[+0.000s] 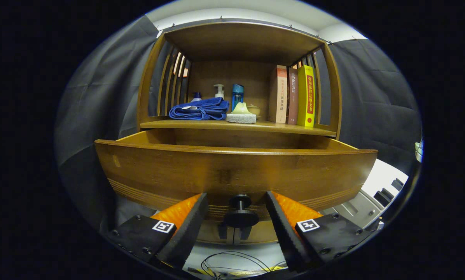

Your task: Pull open the drawer, take out the items inside it, and place them on the countertop above the cabinet.

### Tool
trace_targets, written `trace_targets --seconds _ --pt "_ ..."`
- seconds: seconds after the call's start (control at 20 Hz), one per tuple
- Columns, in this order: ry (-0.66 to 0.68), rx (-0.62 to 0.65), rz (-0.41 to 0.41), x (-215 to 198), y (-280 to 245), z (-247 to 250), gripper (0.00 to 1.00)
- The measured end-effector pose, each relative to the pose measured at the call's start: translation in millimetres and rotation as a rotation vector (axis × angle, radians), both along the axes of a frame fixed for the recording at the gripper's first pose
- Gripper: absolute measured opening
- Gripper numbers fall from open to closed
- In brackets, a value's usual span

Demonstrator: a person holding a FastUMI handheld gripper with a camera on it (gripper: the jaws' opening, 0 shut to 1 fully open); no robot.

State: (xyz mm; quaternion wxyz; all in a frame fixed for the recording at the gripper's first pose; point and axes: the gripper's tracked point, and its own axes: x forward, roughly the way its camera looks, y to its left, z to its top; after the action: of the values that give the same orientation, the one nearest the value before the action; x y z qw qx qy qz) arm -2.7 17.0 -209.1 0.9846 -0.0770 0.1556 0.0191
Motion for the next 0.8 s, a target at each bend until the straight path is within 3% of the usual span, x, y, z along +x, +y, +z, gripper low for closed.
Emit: trace_targets --seconds 0.8 --pt "0.027 -0.018 -0.001 53 1 -6 0.99"
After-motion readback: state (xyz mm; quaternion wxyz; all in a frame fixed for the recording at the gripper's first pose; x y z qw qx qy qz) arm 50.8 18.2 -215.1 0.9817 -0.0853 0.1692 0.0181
